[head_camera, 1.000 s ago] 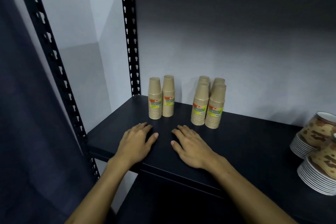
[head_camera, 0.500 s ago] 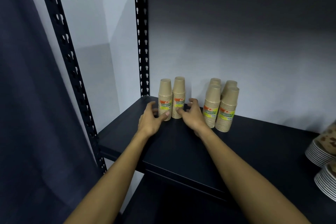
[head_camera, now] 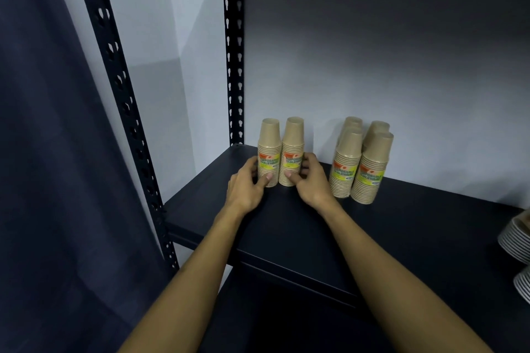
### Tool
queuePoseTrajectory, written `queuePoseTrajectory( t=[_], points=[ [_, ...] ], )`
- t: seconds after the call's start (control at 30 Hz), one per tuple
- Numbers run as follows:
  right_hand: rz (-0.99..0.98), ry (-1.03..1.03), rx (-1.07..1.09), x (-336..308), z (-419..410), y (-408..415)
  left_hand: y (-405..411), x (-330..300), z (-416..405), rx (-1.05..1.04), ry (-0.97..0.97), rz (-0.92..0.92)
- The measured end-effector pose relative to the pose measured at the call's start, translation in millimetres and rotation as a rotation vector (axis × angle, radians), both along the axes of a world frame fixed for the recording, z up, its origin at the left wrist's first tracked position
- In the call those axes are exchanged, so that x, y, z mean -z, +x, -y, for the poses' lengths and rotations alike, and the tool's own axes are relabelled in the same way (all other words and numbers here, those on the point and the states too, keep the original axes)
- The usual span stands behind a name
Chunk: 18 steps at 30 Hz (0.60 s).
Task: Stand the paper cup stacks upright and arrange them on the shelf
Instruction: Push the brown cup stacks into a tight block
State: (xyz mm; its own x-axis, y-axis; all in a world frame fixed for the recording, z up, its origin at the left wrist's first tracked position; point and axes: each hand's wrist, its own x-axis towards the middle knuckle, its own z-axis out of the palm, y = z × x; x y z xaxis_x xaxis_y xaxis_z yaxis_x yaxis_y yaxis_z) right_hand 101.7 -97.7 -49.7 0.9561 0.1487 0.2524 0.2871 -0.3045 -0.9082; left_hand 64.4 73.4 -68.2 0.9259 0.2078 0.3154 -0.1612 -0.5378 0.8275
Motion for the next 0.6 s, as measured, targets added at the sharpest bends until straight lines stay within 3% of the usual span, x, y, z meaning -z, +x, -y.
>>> queuePoseTrajectory(
  t=[0.3, 0.6],
  points=[
    [0.137, -0.110, 0.083, 8.2, 15.6, -25.9, -10.9, -3.5, -3.1, 0.178, -0.093, -0.005],
    [0.229, -0.191, 0.145, 14.0, 43.1, -55.0, -28.3, -5.2, 8.6, 0.319, -0.020, -0.016]
  ],
)
